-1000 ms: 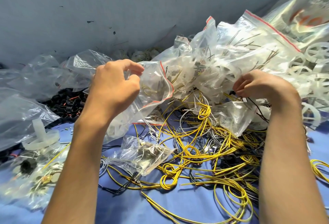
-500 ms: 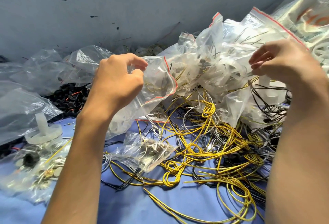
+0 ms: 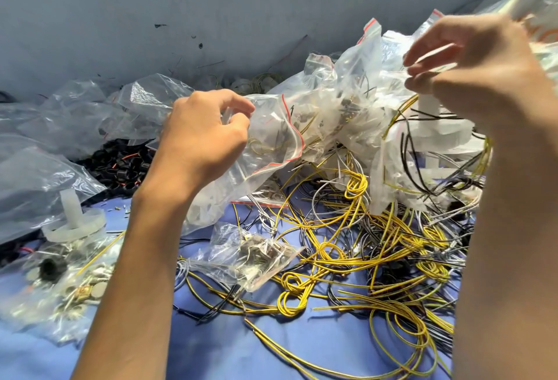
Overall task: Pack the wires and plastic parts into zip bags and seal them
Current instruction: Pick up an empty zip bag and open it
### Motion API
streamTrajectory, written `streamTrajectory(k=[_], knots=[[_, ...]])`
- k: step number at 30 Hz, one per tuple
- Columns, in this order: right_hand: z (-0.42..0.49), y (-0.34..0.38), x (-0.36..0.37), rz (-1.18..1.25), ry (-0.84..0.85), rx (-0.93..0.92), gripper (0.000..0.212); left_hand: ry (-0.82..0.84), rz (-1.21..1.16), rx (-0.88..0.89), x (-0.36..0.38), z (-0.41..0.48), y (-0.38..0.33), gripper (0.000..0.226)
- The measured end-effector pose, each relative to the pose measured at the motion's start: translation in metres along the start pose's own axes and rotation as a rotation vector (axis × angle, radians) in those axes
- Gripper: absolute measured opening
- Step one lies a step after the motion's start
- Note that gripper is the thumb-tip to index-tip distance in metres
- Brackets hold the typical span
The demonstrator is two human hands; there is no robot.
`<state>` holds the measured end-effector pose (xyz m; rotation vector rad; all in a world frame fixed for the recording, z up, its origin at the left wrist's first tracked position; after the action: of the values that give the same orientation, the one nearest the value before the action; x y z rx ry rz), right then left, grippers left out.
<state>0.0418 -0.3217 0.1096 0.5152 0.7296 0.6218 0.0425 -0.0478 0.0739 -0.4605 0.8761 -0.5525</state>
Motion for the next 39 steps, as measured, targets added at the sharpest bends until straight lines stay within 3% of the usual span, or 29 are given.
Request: streamTrajectory(k=[4,8,16,20,26,30,39], knots=[[-0.004,0.016,0.012,0.061,0.135,-0.132,0.031,0.003,0.0,0.024,0.001,0.0,0.001,0.028],[-0.007,0.02,0.019,0.107,0.263,-0.171,0.036,0.023,0.009,0.009,0.001,-0.001,-0.001,0.041],[0.0,0.003,0.007,0.178,0.027,0.021,0.022,0.022,-0.01,0.018,0.001,0.0,0.0,0.04],[-0.005,0.026,0.023,0.257,0.154,-0.099,0.021,0.018,-0.007,0.026,0.003,0.0,0.001,0.025],[-0.013,0.052,0.055,0.297,0.283,-0.236,0.016,0.046,-0.065,0.009,0.003,-0.002,-0.001,0.025],[-0.015,0.057,0.068,0.347,0.302,-0.277,0.027,0.039,-0.129,-0.007,0.003,0.0,-0.001,0.04],[-0.017,0.065,0.08,0.458,0.253,-0.366,0.032,0.07,-0.131,-0.001,0.003,0.0,-0.005,0.045]])
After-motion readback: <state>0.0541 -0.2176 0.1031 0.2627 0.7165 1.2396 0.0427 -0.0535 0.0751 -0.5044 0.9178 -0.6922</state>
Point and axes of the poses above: each hand's wrist, its own z-axis towards the middle knuckle, its own x-axis out of the palm, y = z × x, the point moved 4 cm from there along z, towards the middle knuckle, and after that the axes turned 8 degrees about -y, right-handed, at the moved point
